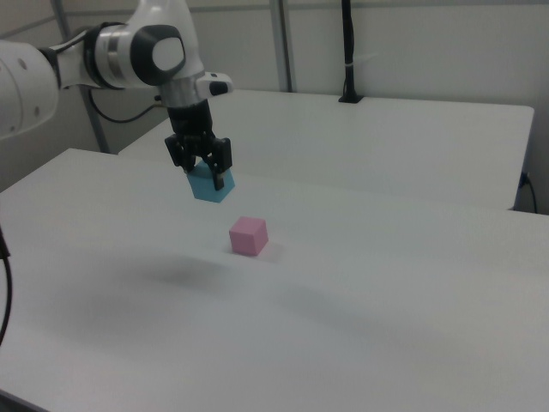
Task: Put blue cube on pink cube
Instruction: 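Lower the held blue cube onto the pink cube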
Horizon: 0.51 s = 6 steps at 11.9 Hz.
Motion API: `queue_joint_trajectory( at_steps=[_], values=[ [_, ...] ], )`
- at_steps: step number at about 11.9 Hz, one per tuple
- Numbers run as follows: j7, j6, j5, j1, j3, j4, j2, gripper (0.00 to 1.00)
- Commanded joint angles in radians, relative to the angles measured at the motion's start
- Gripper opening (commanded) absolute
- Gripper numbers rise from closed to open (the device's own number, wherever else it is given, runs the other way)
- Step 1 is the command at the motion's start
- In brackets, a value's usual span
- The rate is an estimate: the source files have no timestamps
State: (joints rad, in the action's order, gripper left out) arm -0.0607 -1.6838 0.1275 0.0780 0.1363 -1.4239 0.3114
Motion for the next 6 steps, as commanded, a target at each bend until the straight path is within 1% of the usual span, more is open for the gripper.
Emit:
queue_joint_trajectory(
  at_steps=[1, 2, 3, 4, 6],
  values=[
    [0.009, 0.004, 0.001, -0.009, -0.009, 0.143, 0.147, 0.17],
    [-0.025, -0.037, 0.003, -0.009, -0.007, 0.154, 0.181, 0.17],
    [-0.059, -0.081, 0.026, -0.012, -0.004, 0.149, 0.205, 0.17],
    [-0.074, -0.095, 0.065, -0.015, 0.0, 0.146, 0.228, 0.17],
    [-0.08, -0.097, 0.075, -0.017, 0.0, 0.155, 0.244, 0.17]
  ],
)
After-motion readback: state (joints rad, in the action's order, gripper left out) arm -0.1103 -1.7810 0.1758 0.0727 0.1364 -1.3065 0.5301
